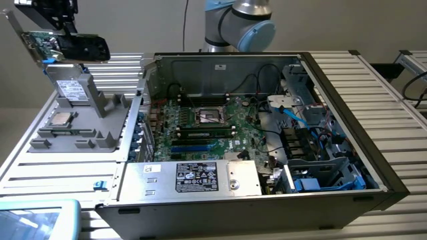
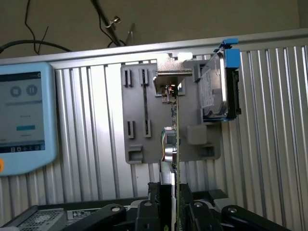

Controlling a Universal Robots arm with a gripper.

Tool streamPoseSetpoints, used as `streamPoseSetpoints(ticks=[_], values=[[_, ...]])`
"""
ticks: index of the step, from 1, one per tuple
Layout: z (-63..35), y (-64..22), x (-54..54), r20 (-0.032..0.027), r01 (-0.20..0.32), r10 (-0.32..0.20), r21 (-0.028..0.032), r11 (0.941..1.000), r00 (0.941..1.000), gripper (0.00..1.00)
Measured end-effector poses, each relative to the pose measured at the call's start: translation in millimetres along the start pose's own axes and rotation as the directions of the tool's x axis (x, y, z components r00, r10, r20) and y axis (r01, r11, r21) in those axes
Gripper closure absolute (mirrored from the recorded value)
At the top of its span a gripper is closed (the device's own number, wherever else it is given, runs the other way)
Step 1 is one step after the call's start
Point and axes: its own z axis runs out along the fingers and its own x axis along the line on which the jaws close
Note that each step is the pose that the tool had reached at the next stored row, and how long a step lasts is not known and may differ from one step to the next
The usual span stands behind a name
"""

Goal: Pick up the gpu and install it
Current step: 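Pick up the gpu and move the gpu toward the slot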

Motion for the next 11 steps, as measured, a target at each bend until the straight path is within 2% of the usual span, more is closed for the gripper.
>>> streamPoseSetpoints(ticks=[2,9,11], values=[[0.3,-0.6,-0.3,0.0007,0.001,-0.001,0.0075,1.0,1.0,0.73],[0.3,-0.5,-0.4,0.0008,0.0,0.0,0.0076,1.0,1.0,0.73],[0.3,-3.0,-0.7,0.0007,0.0,0.0,0.0076,1.0,1.0,0.73]])
